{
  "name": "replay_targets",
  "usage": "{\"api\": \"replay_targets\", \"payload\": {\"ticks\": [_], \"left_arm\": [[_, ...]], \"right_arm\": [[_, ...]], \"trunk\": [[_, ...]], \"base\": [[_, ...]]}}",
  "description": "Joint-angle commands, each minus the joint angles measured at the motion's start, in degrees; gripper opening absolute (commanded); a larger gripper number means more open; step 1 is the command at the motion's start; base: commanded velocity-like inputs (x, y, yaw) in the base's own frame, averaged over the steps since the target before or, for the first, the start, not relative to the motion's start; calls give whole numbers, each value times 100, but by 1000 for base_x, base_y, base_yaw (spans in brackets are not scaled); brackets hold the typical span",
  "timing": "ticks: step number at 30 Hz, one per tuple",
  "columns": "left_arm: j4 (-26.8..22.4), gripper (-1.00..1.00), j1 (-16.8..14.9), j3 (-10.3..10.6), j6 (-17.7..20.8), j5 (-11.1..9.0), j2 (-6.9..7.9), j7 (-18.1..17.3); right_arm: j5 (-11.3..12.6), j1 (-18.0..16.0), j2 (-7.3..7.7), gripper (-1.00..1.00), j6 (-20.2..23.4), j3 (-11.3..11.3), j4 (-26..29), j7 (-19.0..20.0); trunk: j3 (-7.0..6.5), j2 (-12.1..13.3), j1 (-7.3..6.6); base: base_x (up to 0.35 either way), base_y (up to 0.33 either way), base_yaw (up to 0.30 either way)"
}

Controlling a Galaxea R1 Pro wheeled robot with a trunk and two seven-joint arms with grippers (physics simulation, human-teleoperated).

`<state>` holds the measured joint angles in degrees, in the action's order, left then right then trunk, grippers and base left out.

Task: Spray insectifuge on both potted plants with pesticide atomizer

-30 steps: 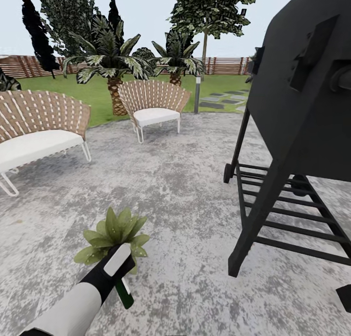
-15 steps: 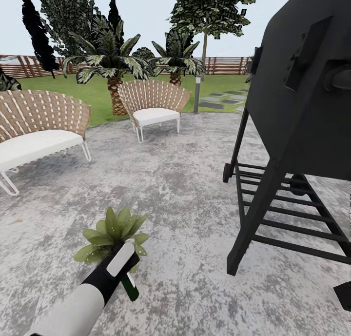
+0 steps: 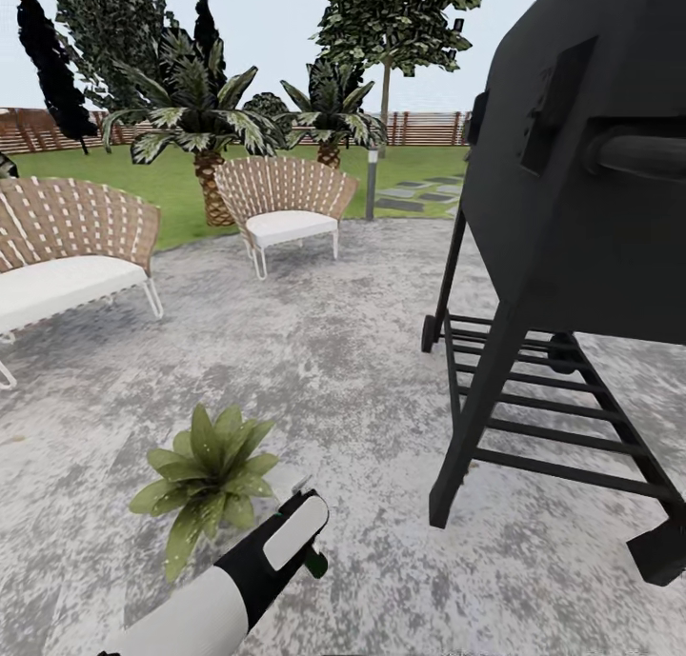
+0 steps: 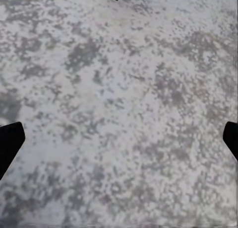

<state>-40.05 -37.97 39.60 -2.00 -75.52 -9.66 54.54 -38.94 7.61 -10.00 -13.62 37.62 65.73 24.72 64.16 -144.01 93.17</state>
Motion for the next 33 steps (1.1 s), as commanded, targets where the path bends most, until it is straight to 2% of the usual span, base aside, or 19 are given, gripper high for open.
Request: {"api": "replay_targets", "payload": {"ticks": [1,3,4,8,13,18,20,25,33], "left_arm": [[20,-100,0,15,-87,-170,1,14],[98,-100,0,16,-565,-218,15,-30],[116,-100,0,14,-648,-224,19,-49],[175,-100,0,13,-679,-224,33,-149],[222,-100,0,16,-681,-208,44,-165],[279,-100,0,-66,-745,-174,86,-122],[309,-100,0,-82,-971,-175,173,-81],[306,-100,0,-84,-1501,-182,228,-58],[230,-100,0,-69,-1577,-162,227,-66]], "right_arm": [[0,3,0,100,-7,0,1,0],[0,11,0,100,-14,0,1,5],[0,12,0,100,-15,0,1,6],[-6,18,0,100,-17,0,1,1],[-9,36,0,100,-19,0,-1,-2],[-17,68,0,100,-52,2,1,-2],[-18,74,0,100,-53,7,0,-2],[-21,74,0,100,-53,9,-15,-10],[-26,74,0,100,-53,6,-33,-11]], "trunk": [[0,0,0],[0,0,0],[0,0,0],[0,0,0],[0,0,0],[0,0,0],[0,0,0],[0,0,0],[0,0,0]], "base": [[0,0,-293],[0,0,-294],[0,0,-294],[104,-73,-217],[266,-192,-17],[304,-67,0],[314,145,0],[190,144,0],[4,3,0]]}}
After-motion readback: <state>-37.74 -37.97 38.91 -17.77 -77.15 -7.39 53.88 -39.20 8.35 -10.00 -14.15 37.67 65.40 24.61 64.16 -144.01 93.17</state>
